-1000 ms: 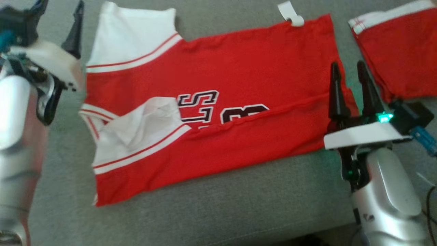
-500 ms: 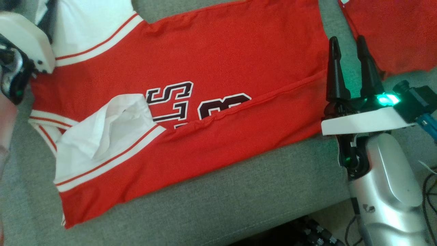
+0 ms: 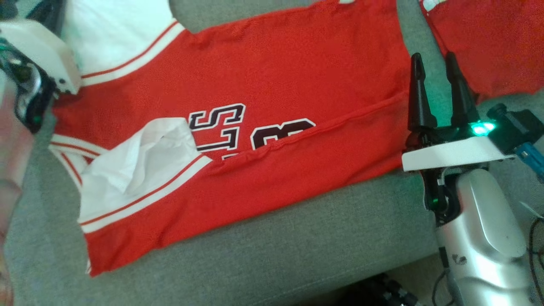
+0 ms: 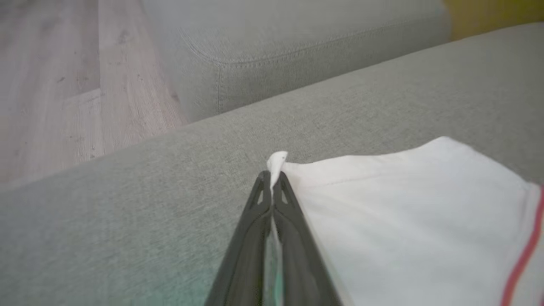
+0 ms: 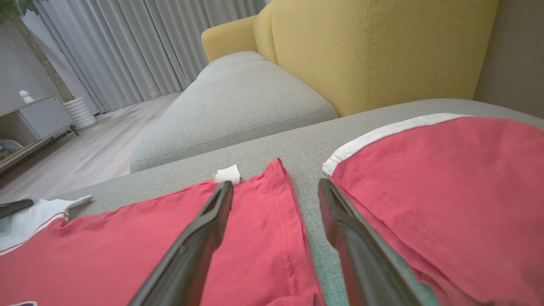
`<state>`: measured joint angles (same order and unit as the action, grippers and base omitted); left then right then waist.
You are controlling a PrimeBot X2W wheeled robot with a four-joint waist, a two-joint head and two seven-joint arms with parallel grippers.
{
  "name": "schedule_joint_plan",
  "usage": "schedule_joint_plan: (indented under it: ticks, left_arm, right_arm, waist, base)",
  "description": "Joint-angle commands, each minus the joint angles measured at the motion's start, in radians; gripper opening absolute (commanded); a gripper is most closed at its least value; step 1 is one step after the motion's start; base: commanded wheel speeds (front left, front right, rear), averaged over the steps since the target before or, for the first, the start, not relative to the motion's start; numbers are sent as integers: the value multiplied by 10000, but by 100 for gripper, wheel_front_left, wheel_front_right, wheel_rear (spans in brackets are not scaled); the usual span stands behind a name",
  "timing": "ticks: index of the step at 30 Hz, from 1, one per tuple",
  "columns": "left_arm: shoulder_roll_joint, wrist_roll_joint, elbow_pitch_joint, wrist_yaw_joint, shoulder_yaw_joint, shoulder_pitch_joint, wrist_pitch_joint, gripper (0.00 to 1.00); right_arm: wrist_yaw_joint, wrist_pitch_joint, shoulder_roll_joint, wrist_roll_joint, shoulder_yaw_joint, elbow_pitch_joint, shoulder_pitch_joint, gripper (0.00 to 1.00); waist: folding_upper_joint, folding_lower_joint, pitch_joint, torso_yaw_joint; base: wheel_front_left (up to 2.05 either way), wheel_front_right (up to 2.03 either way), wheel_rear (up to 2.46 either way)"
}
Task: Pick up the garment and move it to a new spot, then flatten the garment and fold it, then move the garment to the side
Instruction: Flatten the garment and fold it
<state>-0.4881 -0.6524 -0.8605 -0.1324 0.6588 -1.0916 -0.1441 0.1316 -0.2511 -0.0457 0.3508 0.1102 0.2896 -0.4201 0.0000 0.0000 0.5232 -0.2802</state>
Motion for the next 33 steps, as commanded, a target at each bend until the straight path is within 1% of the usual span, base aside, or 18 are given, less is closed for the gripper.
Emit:
schedule_joint_plan:
  ticks: [1,5,8,10,11,14,18,21,27,33]
  left_arm:
    - [-285,-76,191,18,-182,-87,377,0]
    - [51,-249,246,18,-122,250,1495,0]
    - [370,-321,287,18,-114,601,2260,0]
    - [607,-348,452,18,24,857,2593,0]
    - [734,-370,662,18,136,1103,2855,0]
    - [878,-348,1037,35,259,1461,3139,0]
    - [942,-277,1708,148,462,1996,3252,0]
    - [867,-171,2293,268,650,2396,3221,0]
    - [686,-69,3533,526,926,2938,2901,0]
    - [556,-34,4539,702,1035,3000,2574,0]
  right_arm:
    - [-9,-106,-45,-162,51,-166,-46,100]
    - [-9,-97,-45,-661,-459,184,0,100]
    - [-9,115,-45,-1068,-812,307,50,100]
    - [-9,418,-45,-1463,-1090,297,54,100]
    - [-9,797,-45,-1819,-1353,222,11,100]
    - [-9,1474,-45,-2352,-1717,92,-114,100]
    - [-9,2514,-79,-2860,-2113,157,-458,100]
    - [-9,3336,-319,-3041,-2296,565,-858,100]
    - [-9,4819,-863,-3092,-2710,1964,-1995,100]
    - [-9,5464,-1612,-3715,-2737,3497,-3186,100]
  waist:
    - [0,0,-339,242]
    - [0,0,-984,669]
    - [0,0,-1462,1047]
    - [0,0,-1706,1332]
    - [0,0,-1894,1571]
    - [0,0,-2094,1958]
    - [0,0,-2174,2393]
    - [0,0,-2132,2632]
    - [0,0,-1826,2991]
    - [0,0,-1328,3287]
  base:
    - [0,0,0]
    - [0,0,0]
    - [0,0,0]
    - [0,0,0]
    - [0,0,0]
    - [0,0,0]
    - [0,0,0]
    - [0,0,0]
    - [0,0,0]
    - [0,0,0]
